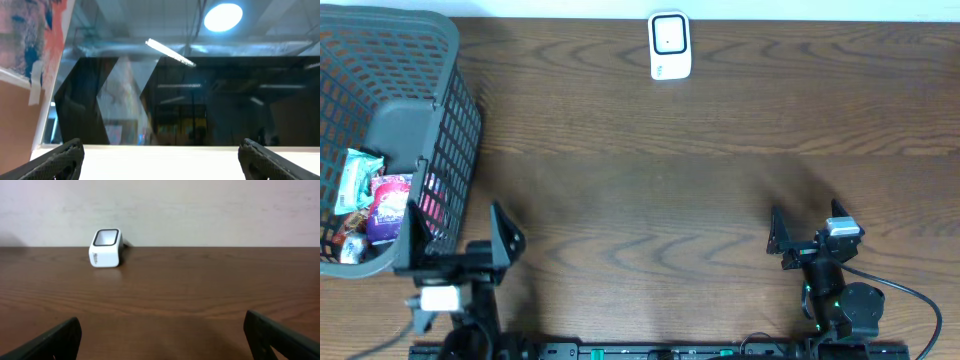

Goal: Scan the item barcode
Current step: 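Reach the left gripper into the basket and grasp the red-purple snack box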

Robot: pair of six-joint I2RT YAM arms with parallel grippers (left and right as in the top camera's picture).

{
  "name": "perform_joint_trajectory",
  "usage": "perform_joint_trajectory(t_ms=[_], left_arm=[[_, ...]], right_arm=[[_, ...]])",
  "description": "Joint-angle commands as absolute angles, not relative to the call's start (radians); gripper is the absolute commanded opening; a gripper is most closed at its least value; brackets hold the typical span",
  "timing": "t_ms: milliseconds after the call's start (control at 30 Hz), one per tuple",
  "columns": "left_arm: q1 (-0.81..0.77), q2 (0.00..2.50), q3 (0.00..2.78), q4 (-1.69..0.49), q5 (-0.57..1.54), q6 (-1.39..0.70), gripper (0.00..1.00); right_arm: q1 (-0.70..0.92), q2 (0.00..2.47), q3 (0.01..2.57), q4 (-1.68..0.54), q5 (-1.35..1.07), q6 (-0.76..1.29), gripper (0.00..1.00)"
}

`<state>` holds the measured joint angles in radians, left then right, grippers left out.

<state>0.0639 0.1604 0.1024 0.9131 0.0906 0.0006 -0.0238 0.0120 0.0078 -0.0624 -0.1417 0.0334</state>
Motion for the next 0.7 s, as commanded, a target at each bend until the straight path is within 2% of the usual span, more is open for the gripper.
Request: perform_joint_trajectory(t_ms=[0,200,400,567,633,667], left_arm=[[0.068,0.361,0.303,0.897,0.148,0.031,0.98],[0.068,0.767,0.672,0.640,0.451,0.055,0.97],[0.069,0.964,0.731,0.685,0.648,-0.007,0.98],[0.069,1.017,0.758,0.728,0.622,0.003,0.98],[0.071,1.026,0.820,0.636,0.563,0.003,0.98],[0.072,1.034,0.887,0.522,0.516,0.004,0.98]], right_arm=[[-0.038,0.007,0.006,-0.064,-0.141,0.040,0.99],[-0.038,0.007,0.006,-0.064,-0.141,0.040,0.99],[-0.038,0.007,0.006,-0.064,-0.141,0.040,0.99],[-0.038,0.007,0.006,-0.064,-0.141,0.040,0.99],[-0.038,0.007,0.006,-0.064,-0.141,0.040,0.99],[-0.038,0.007,0.006,-0.064,-0.141,0.040,0.99]])
